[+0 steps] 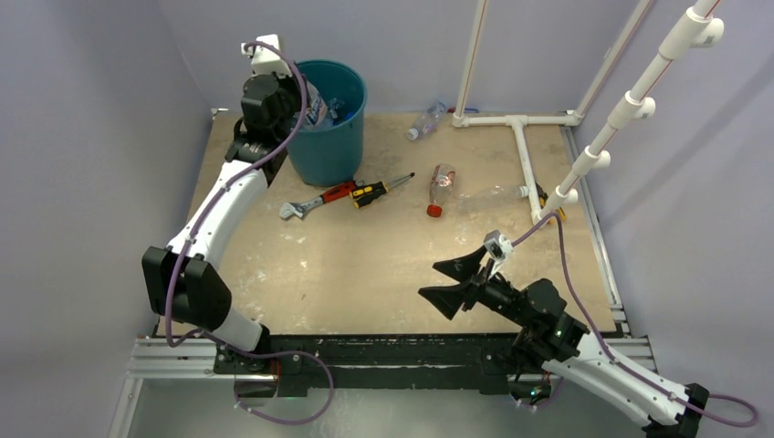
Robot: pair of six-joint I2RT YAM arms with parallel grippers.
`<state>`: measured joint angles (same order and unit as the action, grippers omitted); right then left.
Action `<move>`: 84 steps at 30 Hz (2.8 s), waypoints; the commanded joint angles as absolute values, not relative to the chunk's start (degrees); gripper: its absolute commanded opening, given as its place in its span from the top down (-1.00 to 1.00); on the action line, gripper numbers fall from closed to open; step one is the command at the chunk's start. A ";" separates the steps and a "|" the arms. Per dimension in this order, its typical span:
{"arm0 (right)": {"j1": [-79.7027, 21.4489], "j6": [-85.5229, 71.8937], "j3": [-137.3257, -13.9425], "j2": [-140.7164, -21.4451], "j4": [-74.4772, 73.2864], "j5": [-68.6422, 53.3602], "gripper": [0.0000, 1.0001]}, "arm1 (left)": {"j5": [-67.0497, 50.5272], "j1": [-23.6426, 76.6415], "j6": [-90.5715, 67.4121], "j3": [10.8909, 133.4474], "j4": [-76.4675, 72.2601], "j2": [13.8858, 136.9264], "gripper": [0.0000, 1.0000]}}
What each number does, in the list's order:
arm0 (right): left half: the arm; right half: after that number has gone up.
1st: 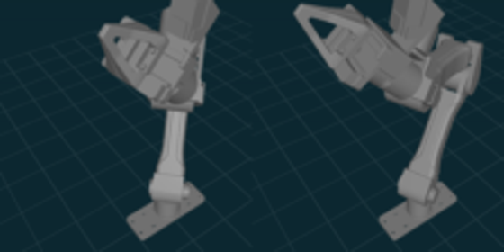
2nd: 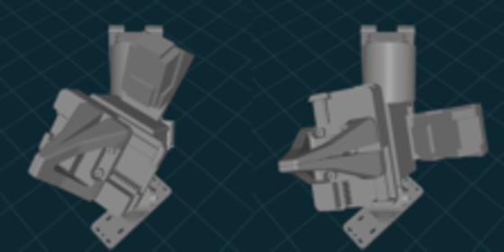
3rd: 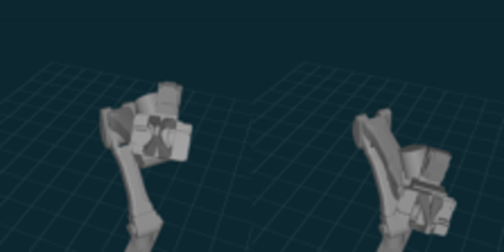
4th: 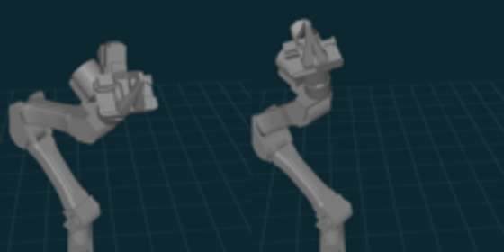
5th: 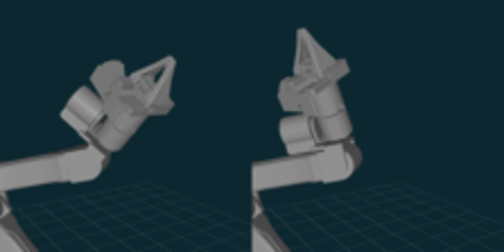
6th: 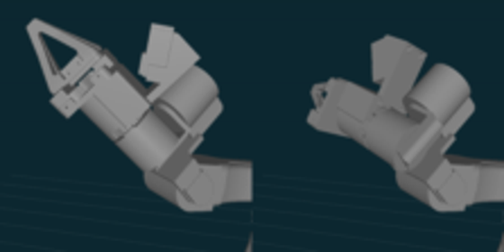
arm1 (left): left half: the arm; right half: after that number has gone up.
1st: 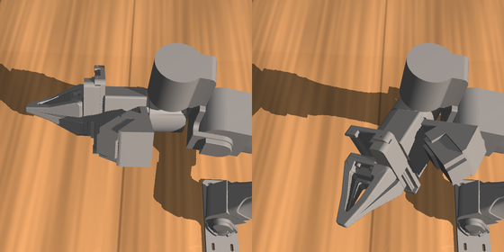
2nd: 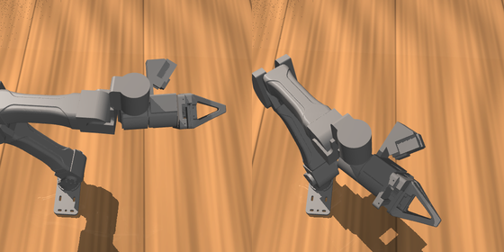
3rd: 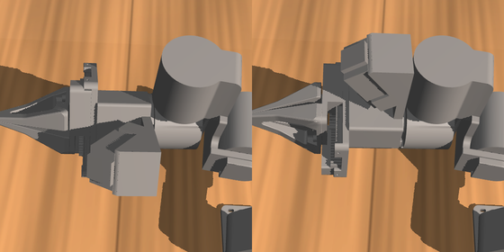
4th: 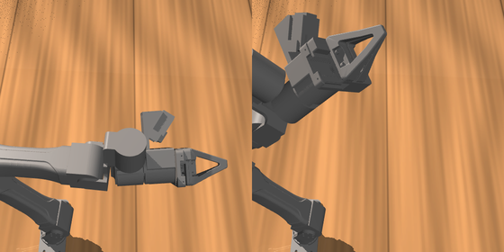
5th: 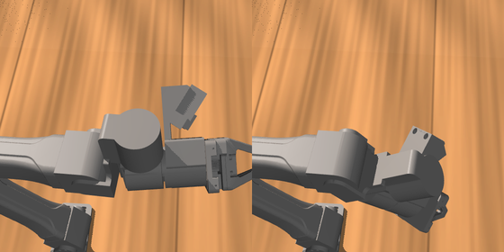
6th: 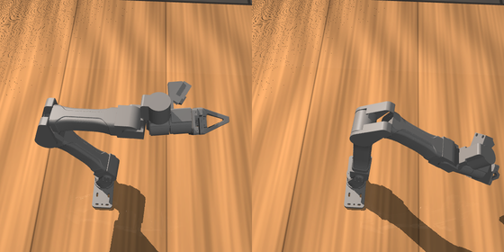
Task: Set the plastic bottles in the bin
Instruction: Place the plastic bottle in the trash bin.
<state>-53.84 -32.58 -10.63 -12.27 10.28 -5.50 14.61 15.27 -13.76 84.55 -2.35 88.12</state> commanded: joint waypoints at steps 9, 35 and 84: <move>-53.85 -31.99 -10.52 -12.09 10.37 -4.05 -0.97 | 8.74 16.67 -14.99 73.87 -7.48 95.26 1.00; -53.79 -31.03 -11.16 -12.46 9.27 -2.57 -0.97 | 23.86 17.05 -8.13 81.30 -34.89 88.65 1.00; -53.79 -31.00 -11.51 -13.21 8.98 -3.94 -0.98 | 9.37 16.70 -10.28 91.35 -7.67 105.62 -0.28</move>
